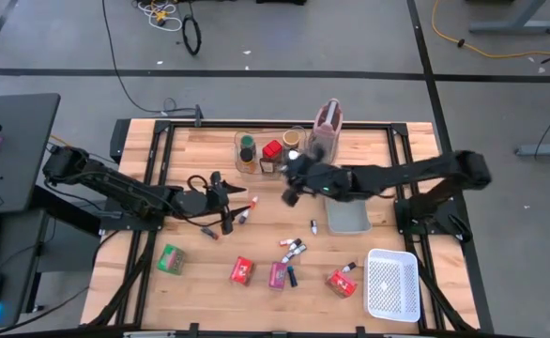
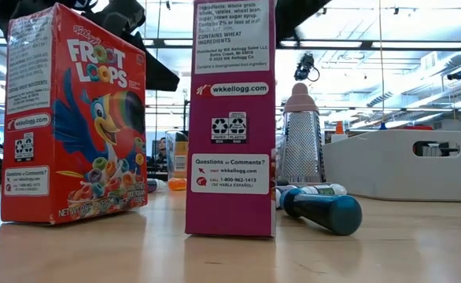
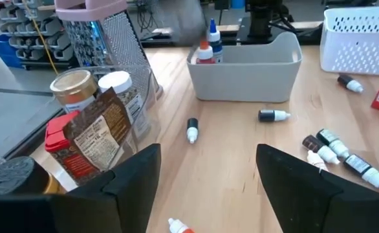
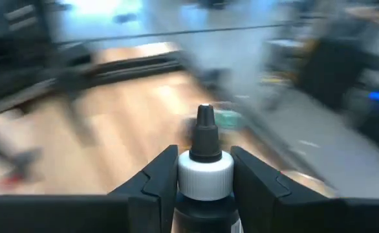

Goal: Pick & Place Kitchen Items
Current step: Put the large black food coloring bottle into the gray bin

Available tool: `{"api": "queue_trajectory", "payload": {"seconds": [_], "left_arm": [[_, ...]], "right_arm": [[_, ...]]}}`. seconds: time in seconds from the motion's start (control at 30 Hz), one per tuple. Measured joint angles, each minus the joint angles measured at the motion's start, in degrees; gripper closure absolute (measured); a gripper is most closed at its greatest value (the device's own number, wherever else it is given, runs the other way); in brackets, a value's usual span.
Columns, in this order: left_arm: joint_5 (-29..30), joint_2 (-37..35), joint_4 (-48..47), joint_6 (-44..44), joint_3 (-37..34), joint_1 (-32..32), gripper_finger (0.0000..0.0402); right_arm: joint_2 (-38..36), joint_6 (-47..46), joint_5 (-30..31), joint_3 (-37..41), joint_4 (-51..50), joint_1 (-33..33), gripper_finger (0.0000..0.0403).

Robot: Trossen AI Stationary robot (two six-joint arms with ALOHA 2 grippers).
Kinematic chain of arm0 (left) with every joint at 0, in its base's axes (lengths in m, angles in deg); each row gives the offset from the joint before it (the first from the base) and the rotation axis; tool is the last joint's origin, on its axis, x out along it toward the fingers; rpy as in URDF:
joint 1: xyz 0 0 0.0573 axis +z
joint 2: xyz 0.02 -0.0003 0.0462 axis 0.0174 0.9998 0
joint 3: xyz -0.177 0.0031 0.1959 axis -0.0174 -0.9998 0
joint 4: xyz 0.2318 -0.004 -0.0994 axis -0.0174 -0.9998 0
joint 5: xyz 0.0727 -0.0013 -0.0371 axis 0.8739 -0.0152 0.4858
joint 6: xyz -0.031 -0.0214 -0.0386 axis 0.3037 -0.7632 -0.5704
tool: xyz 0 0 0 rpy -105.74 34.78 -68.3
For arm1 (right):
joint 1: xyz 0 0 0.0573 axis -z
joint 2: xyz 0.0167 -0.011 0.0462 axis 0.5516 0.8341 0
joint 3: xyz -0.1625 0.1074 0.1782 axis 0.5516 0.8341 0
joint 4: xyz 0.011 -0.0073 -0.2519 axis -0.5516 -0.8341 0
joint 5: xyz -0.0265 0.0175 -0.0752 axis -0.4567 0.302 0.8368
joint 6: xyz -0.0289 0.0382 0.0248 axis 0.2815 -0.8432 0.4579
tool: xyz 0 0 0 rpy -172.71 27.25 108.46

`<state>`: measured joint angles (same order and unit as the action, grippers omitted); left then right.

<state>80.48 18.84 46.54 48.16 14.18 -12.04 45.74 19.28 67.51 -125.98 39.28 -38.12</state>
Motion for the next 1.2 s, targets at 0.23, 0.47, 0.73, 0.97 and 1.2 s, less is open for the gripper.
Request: {"api": "queue_trajectory", "payload": {"seconds": [0.23, 0.47, 0.73, 0.97, 1.2], "left_arm": [[-0.42, 0.00, -1.28, -0.51, -0.02, 0.00, 0.0136], [-0.58, 0.00, -1.24, -0.26, -0.04, 0.00, 0.0136], [-0.45, 0.00, -1.18, -1.86, -0.04, 0.00, 0.0136], [-0.38, 0.00, -1.10, -1.95, -0.07, 0.00, 0.0136], [-0.38, 0.00, -1.08, -1.95, -0.07, 0.00, 0.0136]], "right_arm": [[-9.98, -18.26, 27.95, 12.85, -5.71, -9.97, 0.0275], [-14.54, -32.02, 37.28, 26.14, -4.92, -15.69, 0.0273], [-16.06, -44.36, 34.03, 33.20, -5.06, -16.11, 0.0273], [-16.04, -51.91, 32.20, 38.46, -5.22, -15.91, 0.0273], [-16.00, -53.61, 32.31, 43.75, -4.83, -13.61, 0.0271]]}}
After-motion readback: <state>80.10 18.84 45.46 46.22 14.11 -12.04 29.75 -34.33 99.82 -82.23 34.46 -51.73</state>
